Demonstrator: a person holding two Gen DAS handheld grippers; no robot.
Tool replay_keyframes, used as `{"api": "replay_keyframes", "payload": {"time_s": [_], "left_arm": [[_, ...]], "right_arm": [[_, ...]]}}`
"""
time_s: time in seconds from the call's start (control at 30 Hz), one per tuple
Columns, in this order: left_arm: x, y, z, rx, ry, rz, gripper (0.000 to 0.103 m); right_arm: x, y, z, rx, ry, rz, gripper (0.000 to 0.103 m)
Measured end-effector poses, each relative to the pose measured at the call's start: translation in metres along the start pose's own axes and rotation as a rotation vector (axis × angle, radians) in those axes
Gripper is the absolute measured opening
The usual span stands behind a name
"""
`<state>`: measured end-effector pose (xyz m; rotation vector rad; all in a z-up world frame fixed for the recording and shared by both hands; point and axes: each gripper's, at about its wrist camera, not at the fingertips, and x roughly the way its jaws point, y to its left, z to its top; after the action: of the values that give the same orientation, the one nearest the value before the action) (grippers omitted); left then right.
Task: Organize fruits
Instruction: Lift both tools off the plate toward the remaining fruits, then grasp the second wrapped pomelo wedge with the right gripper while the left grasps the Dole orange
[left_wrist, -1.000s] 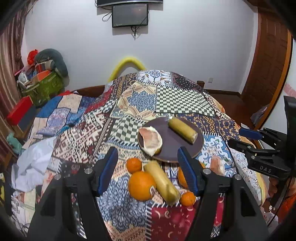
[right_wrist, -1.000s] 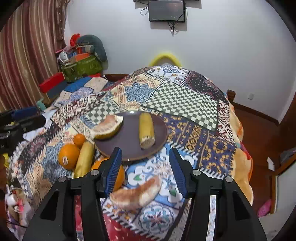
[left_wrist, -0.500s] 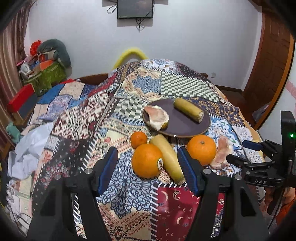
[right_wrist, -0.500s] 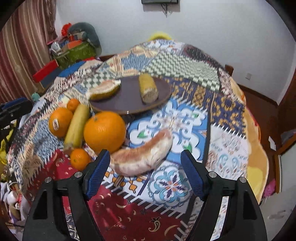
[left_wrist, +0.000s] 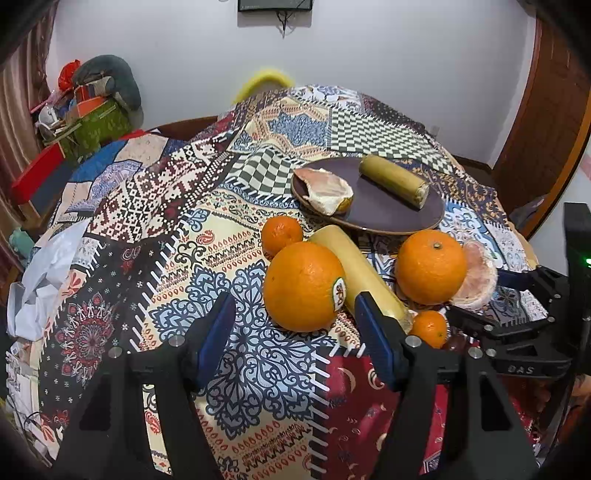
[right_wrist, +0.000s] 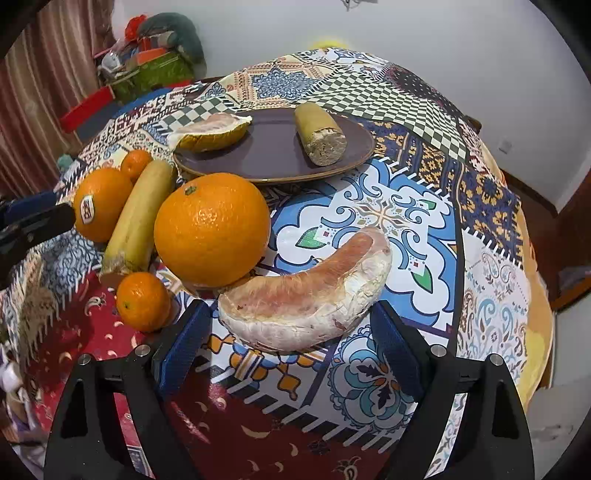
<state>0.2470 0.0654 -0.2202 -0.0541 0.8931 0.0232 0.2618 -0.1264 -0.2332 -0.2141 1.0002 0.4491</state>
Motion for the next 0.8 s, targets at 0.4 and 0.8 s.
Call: {"api": "replay_keyframes", "payload": {"time_s": [0.4, 0.8], "left_arm": [[0.027, -0.005, -0.002, 0.038, 0.064, 0.021, 0.066], [0.040, -0.003, 0.005, 0.007, 0.069, 0.010, 0.061]], "right_arm": [[-0.015, -0.040, -0.021, 0.021, 0.003, -0.021, 0.086], [-0.034, -0.069, -0.023, 0.117, -0.036, -0.038, 0.086]]}}
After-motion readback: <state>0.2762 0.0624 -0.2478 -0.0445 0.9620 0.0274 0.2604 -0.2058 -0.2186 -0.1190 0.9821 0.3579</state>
